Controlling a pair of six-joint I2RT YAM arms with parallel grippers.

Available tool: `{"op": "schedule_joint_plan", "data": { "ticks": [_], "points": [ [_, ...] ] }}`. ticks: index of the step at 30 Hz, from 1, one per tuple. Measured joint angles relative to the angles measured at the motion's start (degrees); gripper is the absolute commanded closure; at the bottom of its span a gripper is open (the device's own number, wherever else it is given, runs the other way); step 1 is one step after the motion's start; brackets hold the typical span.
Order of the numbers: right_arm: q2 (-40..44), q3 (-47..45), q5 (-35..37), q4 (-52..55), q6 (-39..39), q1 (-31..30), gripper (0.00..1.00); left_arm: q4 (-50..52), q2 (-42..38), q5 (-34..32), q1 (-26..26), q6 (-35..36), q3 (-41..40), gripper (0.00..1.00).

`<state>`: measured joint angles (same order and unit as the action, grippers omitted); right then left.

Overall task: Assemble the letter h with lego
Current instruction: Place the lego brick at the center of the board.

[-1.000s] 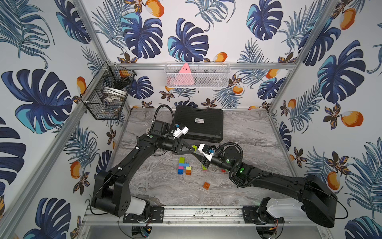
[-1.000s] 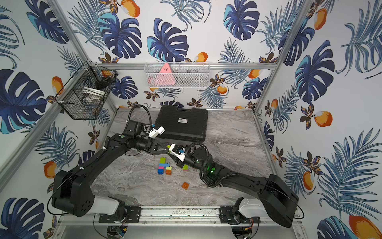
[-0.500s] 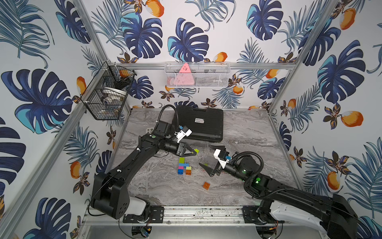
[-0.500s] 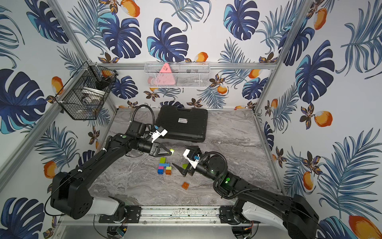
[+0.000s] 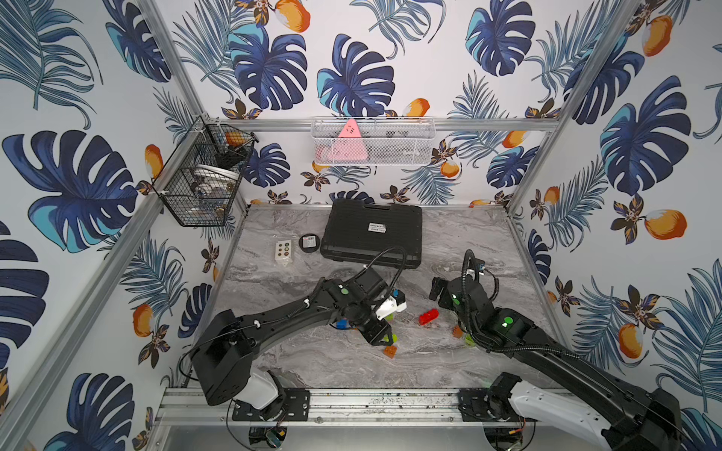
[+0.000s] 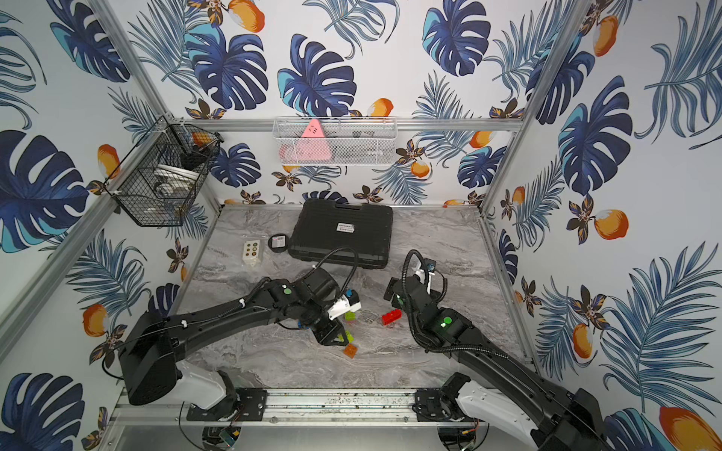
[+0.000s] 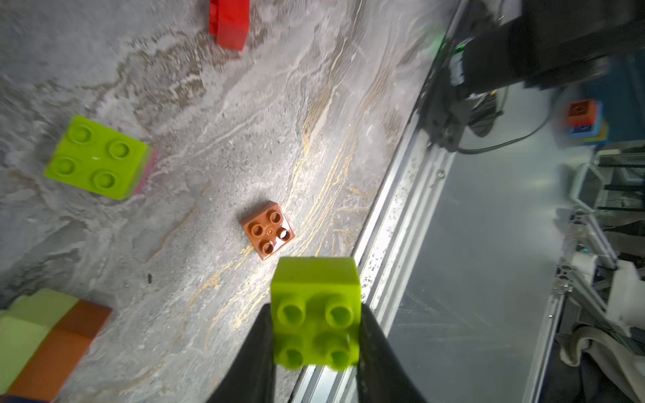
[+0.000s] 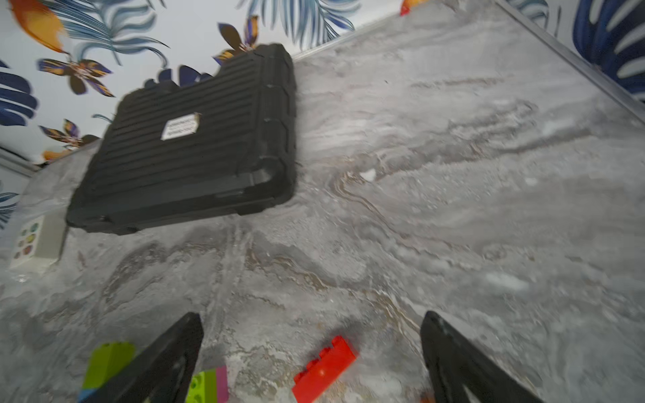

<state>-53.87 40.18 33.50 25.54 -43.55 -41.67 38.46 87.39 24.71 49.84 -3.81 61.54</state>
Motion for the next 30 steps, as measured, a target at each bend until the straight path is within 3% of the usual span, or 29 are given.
{"op": "schedule_joint_plan", "data": {
  "ticks": [4,10,20,30],
  "points": [
    [1.11,-1.25,-0.02,5.38,-7.41,0.33,0.0,-0.31,4.92,-6.82,4.98,-2.86,-0.07,0.85],
    [5.29,-3.41,0.74,10.73,-14.43,0.42,0.0,-0.94,9.01,-11.21,7.15,-8.72,-0.04,0.85],
    [7.72,-3.1,5.4,13.27,-15.34,0.48,0.0,-3.48,11.45,-12.85,7.39,-15.5,1.84,0.84],
    [5.31,-2.99,5.35,13.18,-14.45,0.48,0.0,-4.79,12.13,-16.59,7.32,-17.27,1.99,0.84]
  ]
}}
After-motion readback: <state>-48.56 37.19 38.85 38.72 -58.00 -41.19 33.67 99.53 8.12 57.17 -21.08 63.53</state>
